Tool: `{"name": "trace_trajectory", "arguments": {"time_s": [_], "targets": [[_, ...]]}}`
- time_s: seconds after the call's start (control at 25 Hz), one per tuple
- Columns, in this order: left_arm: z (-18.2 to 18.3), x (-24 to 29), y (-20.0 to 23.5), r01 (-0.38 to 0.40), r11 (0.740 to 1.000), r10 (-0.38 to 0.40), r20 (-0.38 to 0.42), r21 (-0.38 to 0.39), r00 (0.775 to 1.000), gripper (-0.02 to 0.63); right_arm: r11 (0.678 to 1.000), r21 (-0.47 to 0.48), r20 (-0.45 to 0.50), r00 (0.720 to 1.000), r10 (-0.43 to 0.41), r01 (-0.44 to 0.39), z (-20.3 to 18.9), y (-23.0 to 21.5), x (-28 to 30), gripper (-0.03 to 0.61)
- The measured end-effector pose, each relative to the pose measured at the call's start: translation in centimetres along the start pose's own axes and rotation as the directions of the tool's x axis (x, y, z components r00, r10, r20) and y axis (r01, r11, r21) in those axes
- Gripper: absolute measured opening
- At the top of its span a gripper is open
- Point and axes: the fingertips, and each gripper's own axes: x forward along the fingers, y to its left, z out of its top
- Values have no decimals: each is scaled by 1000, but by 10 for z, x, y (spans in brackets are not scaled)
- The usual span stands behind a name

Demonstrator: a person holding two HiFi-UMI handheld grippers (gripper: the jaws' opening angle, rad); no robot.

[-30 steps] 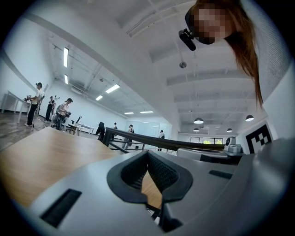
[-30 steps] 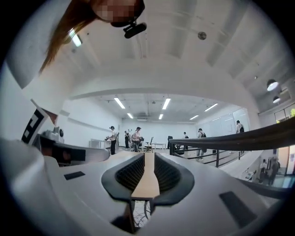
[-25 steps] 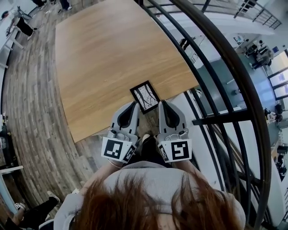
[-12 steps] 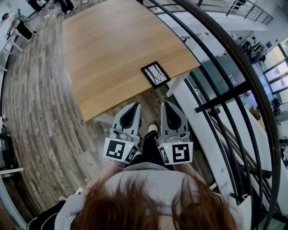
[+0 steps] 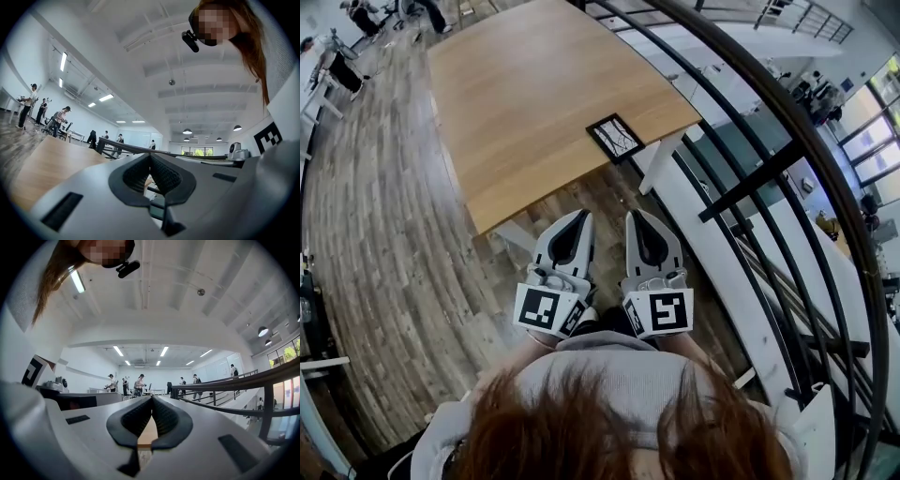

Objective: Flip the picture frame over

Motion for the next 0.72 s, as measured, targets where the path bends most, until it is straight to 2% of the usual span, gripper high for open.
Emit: {"name": "trace_trajectory", "arguments": {"time_s": [0.4,0.72], "targets": [[7,5,-38,3,1000,-3,37,-7,999,6,998,13,-11,998,56,-56,7,-10,-26,17],[8,6,-48,-1,1000,2,48,-12,999,6,997,-32,2,997,73,-73,13,-10,-37,17]]}}
